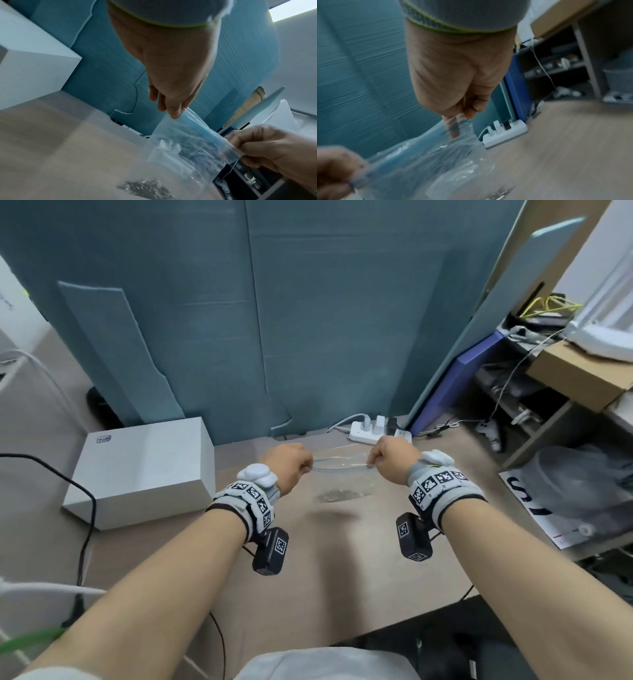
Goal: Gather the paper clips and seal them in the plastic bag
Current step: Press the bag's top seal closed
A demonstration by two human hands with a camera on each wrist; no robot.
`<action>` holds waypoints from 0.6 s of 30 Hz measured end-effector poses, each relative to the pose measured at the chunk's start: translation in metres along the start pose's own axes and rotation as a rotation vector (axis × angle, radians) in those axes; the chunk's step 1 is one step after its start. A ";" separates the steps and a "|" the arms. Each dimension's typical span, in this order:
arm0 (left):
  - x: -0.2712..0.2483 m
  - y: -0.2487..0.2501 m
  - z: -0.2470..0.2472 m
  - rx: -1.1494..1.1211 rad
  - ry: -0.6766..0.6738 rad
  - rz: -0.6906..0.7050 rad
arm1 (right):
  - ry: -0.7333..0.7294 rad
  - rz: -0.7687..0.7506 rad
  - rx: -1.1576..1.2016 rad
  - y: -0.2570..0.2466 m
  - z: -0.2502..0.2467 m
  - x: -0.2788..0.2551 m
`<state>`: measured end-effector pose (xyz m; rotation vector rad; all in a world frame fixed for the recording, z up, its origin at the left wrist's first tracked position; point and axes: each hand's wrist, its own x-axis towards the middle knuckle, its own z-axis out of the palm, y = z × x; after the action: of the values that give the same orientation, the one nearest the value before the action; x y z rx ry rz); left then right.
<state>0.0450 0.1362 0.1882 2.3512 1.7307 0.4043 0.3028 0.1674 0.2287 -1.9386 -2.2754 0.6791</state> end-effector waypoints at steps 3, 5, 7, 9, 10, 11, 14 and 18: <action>0.005 -0.001 -0.016 -0.067 0.093 -0.057 | 0.044 -0.018 -0.034 -0.007 -0.010 0.002; 0.008 -0.005 -0.023 -0.045 0.069 -0.082 | 0.063 -0.046 -0.040 -0.008 -0.013 0.004; 0.009 -0.009 -0.029 -0.049 0.093 -0.106 | 0.085 -0.065 -0.048 -0.010 -0.016 0.003; 0.010 -0.011 -0.032 -0.075 0.118 -0.122 | 0.088 -0.082 -0.066 -0.009 -0.017 0.004; 0.011 -0.011 -0.033 -0.074 0.109 -0.121 | 0.093 -0.093 -0.081 -0.008 -0.017 0.006; 0.009 -0.011 -0.034 -0.072 0.097 -0.122 | 0.108 -0.101 -0.085 -0.007 -0.016 0.007; 0.010 -0.012 -0.036 -0.143 0.145 -0.147 | 0.147 -0.094 -0.021 -0.007 -0.020 0.010; 0.008 -0.004 -0.034 -0.204 0.138 -0.133 | 0.200 -0.102 0.111 -0.009 -0.021 0.010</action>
<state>0.0320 0.1448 0.2202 2.0966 1.7975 0.6990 0.3001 0.1815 0.2487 -1.7427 -2.1507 0.5605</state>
